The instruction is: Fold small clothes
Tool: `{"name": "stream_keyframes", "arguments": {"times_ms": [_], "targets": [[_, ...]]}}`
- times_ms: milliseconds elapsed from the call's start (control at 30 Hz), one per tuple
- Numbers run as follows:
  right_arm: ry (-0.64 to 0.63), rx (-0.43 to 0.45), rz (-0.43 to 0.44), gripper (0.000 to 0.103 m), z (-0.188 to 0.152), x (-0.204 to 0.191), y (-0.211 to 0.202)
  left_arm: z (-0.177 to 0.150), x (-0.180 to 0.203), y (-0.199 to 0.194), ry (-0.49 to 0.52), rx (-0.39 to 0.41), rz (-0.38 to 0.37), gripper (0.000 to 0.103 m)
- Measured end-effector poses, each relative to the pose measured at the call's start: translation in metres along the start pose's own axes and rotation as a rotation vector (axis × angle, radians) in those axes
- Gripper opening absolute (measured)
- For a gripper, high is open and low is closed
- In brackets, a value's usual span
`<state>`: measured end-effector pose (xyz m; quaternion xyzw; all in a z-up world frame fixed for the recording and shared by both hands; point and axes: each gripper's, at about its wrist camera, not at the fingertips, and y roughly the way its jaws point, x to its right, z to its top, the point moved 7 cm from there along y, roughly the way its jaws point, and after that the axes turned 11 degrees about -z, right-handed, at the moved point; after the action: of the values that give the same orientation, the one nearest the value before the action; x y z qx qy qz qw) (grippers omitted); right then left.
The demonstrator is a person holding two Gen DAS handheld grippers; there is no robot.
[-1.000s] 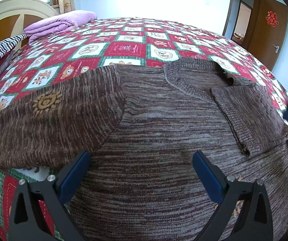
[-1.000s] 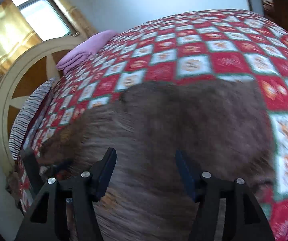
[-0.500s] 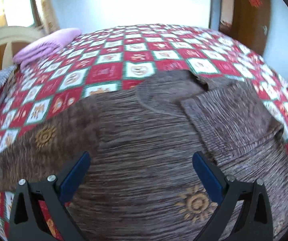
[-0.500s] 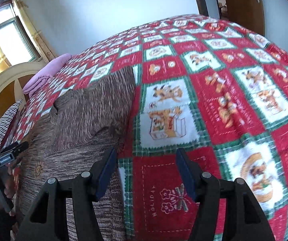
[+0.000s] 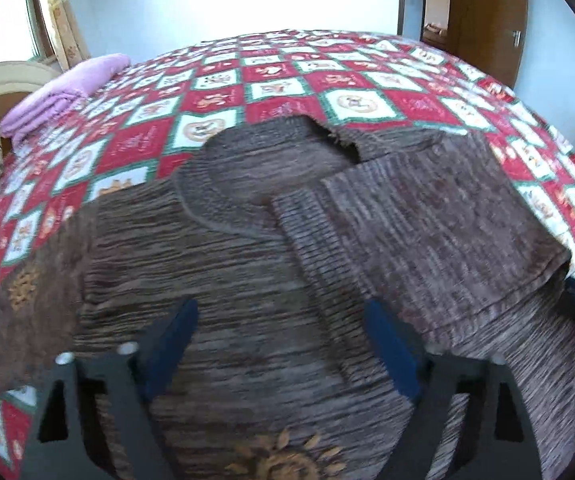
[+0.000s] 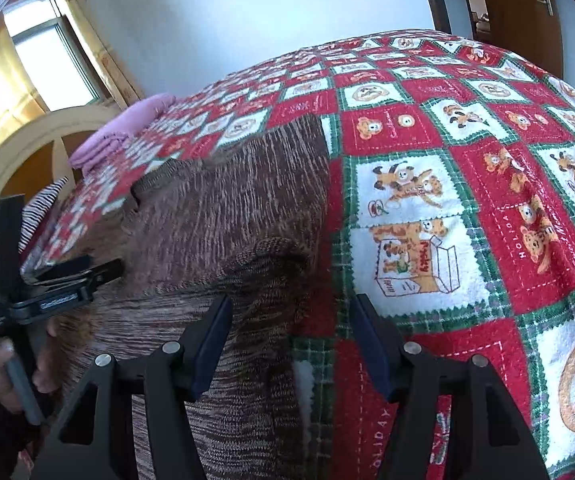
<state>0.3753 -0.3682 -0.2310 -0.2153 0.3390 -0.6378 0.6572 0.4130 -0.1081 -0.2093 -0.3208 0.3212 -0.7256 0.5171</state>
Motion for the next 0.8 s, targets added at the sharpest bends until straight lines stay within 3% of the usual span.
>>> {"name": "stream_keyframes", "arguments": {"times_ms": [67, 133, 167, 200, 233, 433, 633, 733, 800], "targets": [[-0.005, 0.002, -0.006, 0.062, -0.002, -0.001, 0.001, 0.001, 0.005, 0.008, -0.028, -0.023, -0.048, 0.057], [-0.013, 0.004, -0.016, 0.062, -0.001, -0.003, 0.001, 0.002, 0.009, 0.011, -0.051, -0.011, -0.093, 0.05], [-0.014, 0.004, -0.018, 0.062, -0.001, -0.004, 0.001, 0.003, 0.013, 0.012, -0.043, -0.003, -0.103, 0.04], [-0.011, 0.004, -0.017, 0.062, -0.001, -0.003, 0.002, 0.004, 0.018, 0.013, -0.027, -0.003, -0.122, 0.018], [-0.008, 0.005, -0.015, 0.062, -0.001, -0.003, 0.001, 0.005, 0.023, 0.013, -0.011, -0.001, -0.134, 0.012], [0.012, 0.009, -0.003, 0.062, -0.001, -0.001, 0.001, 0.013, 0.026, 0.008, 0.069, 0.021, -0.047, 0.006], [0.014, 0.01, -0.003, 0.062, -0.002, -0.001, 0.001, 0.022, 0.009, -0.001, 0.058, 0.052, -0.027, 0.006], [0.011, 0.009, -0.005, 0.063, -0.002, -0.001, 0.001, 0.015, 0.012, 0.008, 0.075, 0.006, -0.044, 0.007], [0.011, 0.007, -0.002, 0.064, -0.002, -0.001, 0.002, 0.008, 0.014, 0.014, 0.086, -0.03, -0.026, 0.015]]}}
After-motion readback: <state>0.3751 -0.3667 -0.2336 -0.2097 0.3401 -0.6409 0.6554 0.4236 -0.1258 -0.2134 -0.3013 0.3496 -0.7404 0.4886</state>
